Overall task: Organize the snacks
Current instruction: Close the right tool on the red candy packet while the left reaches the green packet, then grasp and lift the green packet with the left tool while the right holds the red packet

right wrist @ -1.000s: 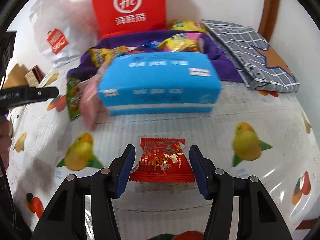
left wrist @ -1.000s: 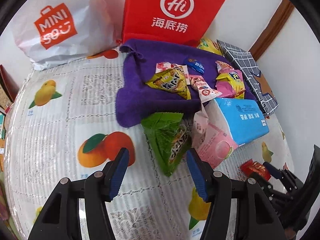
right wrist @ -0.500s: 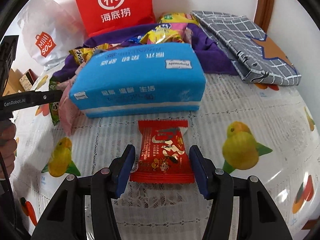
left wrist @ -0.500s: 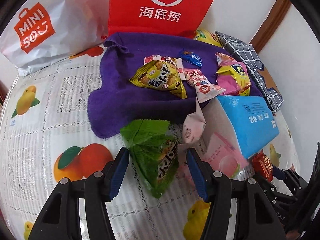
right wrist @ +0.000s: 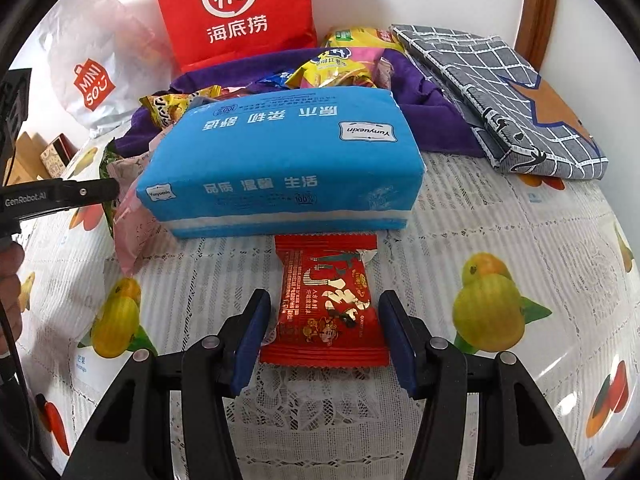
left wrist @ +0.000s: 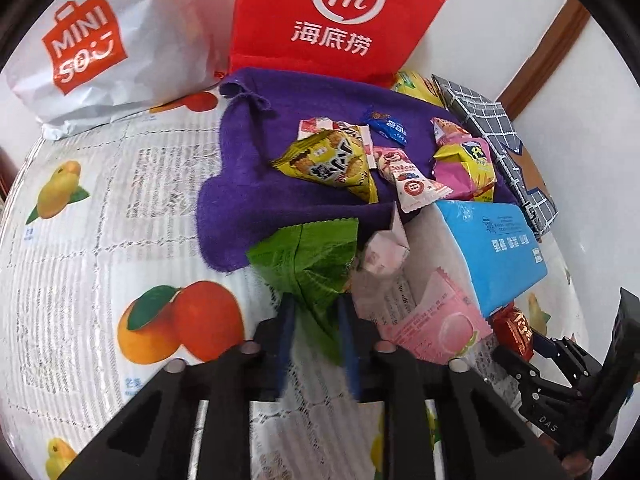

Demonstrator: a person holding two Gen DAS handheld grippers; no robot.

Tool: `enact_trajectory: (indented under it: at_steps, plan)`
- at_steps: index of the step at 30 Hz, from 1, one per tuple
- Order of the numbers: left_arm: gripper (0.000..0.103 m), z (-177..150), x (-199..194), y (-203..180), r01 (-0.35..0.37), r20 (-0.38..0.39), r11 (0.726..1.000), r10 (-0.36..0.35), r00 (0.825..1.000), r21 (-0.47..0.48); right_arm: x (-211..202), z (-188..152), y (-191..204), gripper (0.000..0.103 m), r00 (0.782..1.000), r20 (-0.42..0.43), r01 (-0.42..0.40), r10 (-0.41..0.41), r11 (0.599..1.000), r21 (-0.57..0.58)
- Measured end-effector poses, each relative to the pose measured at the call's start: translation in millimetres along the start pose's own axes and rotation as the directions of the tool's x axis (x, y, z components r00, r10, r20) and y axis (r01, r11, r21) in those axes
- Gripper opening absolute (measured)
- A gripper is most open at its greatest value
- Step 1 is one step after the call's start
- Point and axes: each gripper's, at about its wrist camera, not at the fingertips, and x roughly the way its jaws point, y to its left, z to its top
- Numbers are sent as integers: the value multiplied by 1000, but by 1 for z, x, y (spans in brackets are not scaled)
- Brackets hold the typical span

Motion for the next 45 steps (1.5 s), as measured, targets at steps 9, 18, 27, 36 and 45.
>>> enact_trajectory:
  at_steps: [9,18,27,36,45]
  plan:
    - [6,-10,-18,11,19,32,1000,-19,999,-15,-4,-1,2,56,1000,-1,4,-4,1000,-3]
    - [5,-19,-42,17,38,69,999,-36,997,-25,-10,-1,7,56,1000,9,8,-8,1000,-12]
    - [5,-27,-52,18,31,74,999,-29,997,-35,-18,-1,6,56,1000,22,14,-14,1000,-11]
    - [5,-33,-58,18,34,80,999,-31,996,-40,-28,1,5,56,999,47,17,-16,1000,-13]
    - [5,-37,-54,22,22,68,998,-19,998,-53,-34,4,4,56,998,61,10,-10,1000,-1]
